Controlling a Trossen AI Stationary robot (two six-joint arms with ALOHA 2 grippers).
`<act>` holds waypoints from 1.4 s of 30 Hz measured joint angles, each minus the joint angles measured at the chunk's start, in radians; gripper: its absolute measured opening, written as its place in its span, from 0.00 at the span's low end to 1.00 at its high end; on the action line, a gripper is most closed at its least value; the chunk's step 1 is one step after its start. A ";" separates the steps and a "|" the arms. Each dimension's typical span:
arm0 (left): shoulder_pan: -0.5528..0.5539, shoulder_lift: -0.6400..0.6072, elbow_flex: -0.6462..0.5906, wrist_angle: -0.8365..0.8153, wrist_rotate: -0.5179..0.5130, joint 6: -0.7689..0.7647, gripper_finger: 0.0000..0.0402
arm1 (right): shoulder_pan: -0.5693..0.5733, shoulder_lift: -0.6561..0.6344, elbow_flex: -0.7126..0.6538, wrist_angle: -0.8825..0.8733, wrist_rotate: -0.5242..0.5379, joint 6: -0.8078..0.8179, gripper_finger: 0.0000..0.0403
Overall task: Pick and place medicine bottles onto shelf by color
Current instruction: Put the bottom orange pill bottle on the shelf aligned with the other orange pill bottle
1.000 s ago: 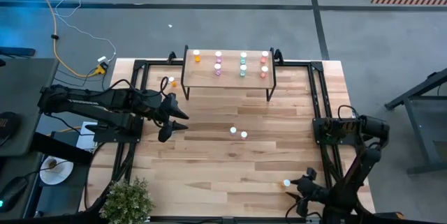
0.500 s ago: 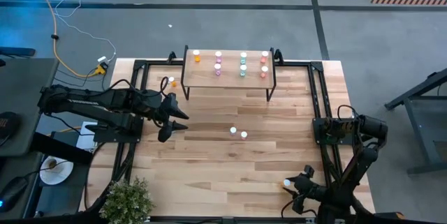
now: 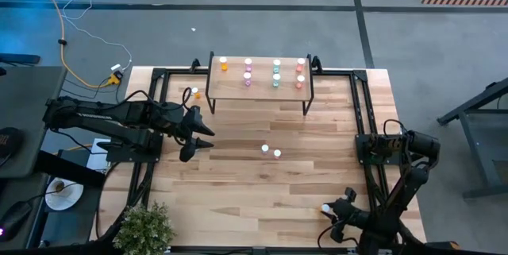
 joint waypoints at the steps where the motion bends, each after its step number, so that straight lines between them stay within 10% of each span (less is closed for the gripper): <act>1: 0.000 0.000 0.000 0.000 0.000 -0.003 0.49 | -0.001 0.000 0.000 0.000 0.000 0.003 0.26; 24: 0.000 0.000 0.000 -0.001 -0.008 0.027 0.55 | -0.072 -0.002 0.001 0.061 0.047 0.018 0.22; 42: -0.075 0.001 0.000 0.068 -0.448 0.035 0.59 | -0.276 -0.146 0.002 0.060 0.091 -0.150 0.22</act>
